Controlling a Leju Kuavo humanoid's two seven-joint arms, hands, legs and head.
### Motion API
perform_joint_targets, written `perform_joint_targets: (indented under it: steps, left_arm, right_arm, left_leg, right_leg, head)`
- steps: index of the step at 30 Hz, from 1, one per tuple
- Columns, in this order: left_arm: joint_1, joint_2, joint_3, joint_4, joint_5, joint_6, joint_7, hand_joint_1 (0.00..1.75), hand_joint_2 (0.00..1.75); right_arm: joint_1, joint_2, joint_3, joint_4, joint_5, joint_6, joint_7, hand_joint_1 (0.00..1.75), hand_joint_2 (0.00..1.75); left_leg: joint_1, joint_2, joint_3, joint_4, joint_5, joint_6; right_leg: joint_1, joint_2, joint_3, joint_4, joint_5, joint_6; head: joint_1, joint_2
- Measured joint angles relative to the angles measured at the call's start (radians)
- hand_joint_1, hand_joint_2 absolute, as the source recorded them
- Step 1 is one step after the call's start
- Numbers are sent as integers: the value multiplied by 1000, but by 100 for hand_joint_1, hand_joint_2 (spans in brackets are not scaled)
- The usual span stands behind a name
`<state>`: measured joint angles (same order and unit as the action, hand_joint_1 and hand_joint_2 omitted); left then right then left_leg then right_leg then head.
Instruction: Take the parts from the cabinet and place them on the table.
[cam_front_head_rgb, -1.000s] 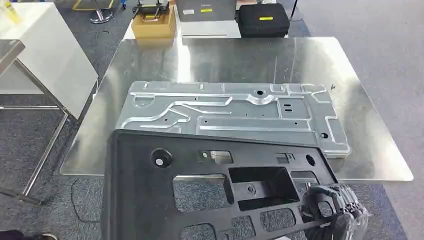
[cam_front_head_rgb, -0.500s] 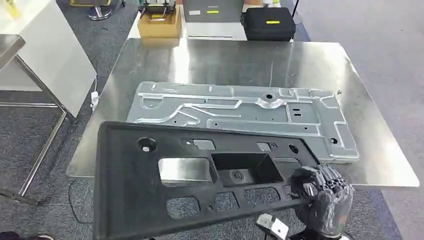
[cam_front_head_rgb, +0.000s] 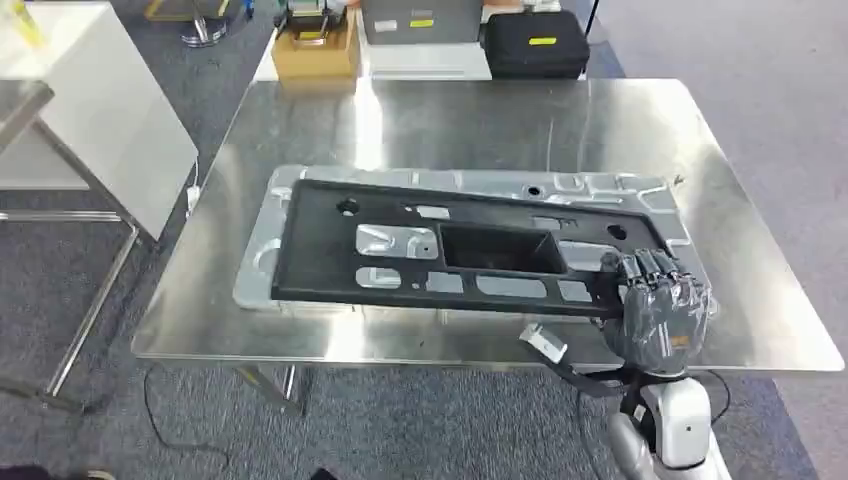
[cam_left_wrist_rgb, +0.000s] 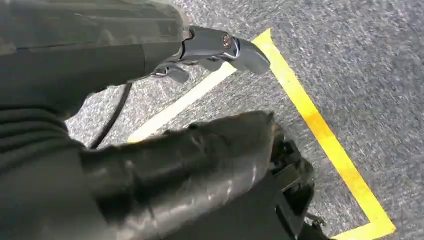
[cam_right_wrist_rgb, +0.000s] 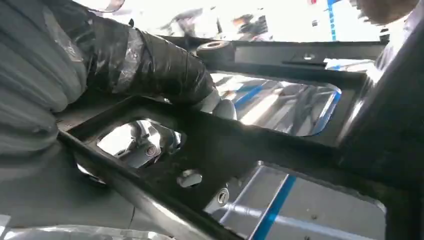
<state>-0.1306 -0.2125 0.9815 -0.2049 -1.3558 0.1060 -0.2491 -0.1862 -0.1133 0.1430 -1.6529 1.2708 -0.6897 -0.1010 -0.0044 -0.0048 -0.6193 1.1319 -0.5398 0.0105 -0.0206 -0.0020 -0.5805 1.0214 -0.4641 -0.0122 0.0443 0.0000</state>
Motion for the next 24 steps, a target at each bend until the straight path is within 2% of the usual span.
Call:
perform_joint_targets:
  steps: [2, 3, 4, 5, 7, 8, 9, 13, 14, 15, 16, 17, 19, 20, 21, 22, 24]
  left_arm:
    - [-1, 0, -8, 0, -5, -5, 8, 0, 0]
    - [0, 0, -11, 0, -8, -7, 9, 0, 0]
    - [-1, 0, -13, 0, -9, -8, 10, 0, 0]
    - [-2, 0, -16, 0, -11, -8, 12, 0, 0]
    - [-4, 0, -26, 0, -17, -10, 17, 0, 0]
    - [-5, -1, -31, 0, -18, -11, 19, 0, 0]
    - [-8, -2, -34, 0, -18, -12, 21, 0, 0]
    - [-8, -2, -34, 0, -18, -12, 21, 0, 0]
    - [-9, -2, -35, 0, -18, -12, 21, 0, 0]
    - [-13, -2, -37, 0, -18, -12, 25, 0, 0]
    - [-12, -2, -39, 0, -19, -12, 26, 0, 0]
    - [-19, -4, -51, 0, -19, -14, 28, 0, 0]
    - [-19, -5, -55, 0, -19, -14, 28, 0, 0]
    - [-19, -5, -56, 0, -19, -14, 28, 0, 0]
    - [-18, -5, -57, 0, -19, -15, 28, 0, 0]
    - [-19, -5, -58, 0, -19, -16, 29, 0, 0]
    - [-21, -6, -61, 0, -19, -18, 31, 0, 0]
  right_arm:
    - [-36, -11, -4, 44, 41, 12, 36, 166, 175]
    - [-51, -16, -6, 68, 57, 21, 53, 168, 175]
    - [-65, -22, -10, 93, 66, 25, 68, 168, 175]
    - [-78, -26, -13, 116, 77, 29, 80, 168, 175]
    - [-110, -39, -14, 165, 108, 45, 111, 169, 175]
    - [-127, -42, -14, 190, 126, 56, 130, 169, 175]
    - [-138, -45, -16, 208, 134, 62, 141, 169, 175]
    - [-139, -45, -16, 209, 134, 62, 141, 169, 175]
    - [-143, -46, -16, 216, 136, 64, 144, 169, 175]
    - [-157, -50, -18, 244, 147, 73, 157, 169, 175]
    - [-162, -51, -18, 255, 154, 75, 165, 169, 175]
    - [-185, -57, -17, 311, 186, 89, 197, 169, 175]
    - [-192, -58, -17, 333, 188, 89, 203, 168, 175]
    - [-192, -58, -17, 341, 189, 90, 206, 169, 175]
    - [-192, -58, -16, 350, 195, 99, 210, 168, 175]
    - [-193, -58, -14, 357, 199, 112, 220, 166, 175]
    - [-198, -57, -9, 374, 204, 143, 252, 164, 175]
  left_leg:
    - [9, 0, -75, 151, -58, -10]
    - [12, 0, -98, 189, -62, -13]
    - [15, 0, -100, 183, -43, -16]
    - [18, 1, -84, 137, -5, -18]
    - [23, 2, -2, -45, 98, -19]
    - [23, 1, 18, -86, 92, -18]
    - [16, 0, 23, -103, 91, -15]
    - [16, 0, 23, -105, 91, -15]
    - [17, -1, 19, -106, 89, -11]
    - [15, -2, 14, -99, 90, -4]
    - [14, -2, 14, -98, 89, 0]
    - [19, -3, 24, -118, 99, 31]
    - [15, -2, 25, -118, 95, 35]
    - [13, -2, 25, -116, 94, 37]
    - [12, -2, 26, -114, 92, 39]
    - [11, -3, 27, -112, 89, 38]
    - [11, -6, 34, -107, 81, 35]
  right_leg:
    - [0, 0, 0, 1, -1, -1]
    - [-1, 0, 0, 1, -2, -1]
    - [-2, 0, 1, 2, -2, -1]
    - [-4, 0, 3, 2, -4, 2]
    - [-8, 2, 9, 6, -11, 13]
    - [-6, 3, 7, 8, -14, 18]
    - [-2, 4, 2, 14, -15, 24]
    - [-2, 4, 2, 14, -15, 25]
    - [-2, 4, 0, 14, -14, 26]
    - [0, 4, -3, 10, -11, 34]
    - [-2, 4, -1, 7, -9, 38]
    - [-8, 2, -38, 93, -70, 51]
    - [-6, 2, -121, 255, -133, 55]
    - [-5, 2, -154, 309, -142, 55]
    - [-5, 2, -164, 315, -125, 54]
    - [-4, 2, -151, 277, -89, 52]
    - [-2, 2, -75, 103, 13, 42]
  head:
    - [0, 0]
    - [0, 0]
    - [0, 0]
    - [0, 0]
    - [0, 0]
    - [0, 0]
    - [0, 0]
    - [0, 0]
    - [0, 0]
    - [1, 0]
    - [0, 0]
    - [2, 0]
    - [2, 0]
    - [2, 0]
    - [2, 0]
    - [2, 0]
    - [2, 0]
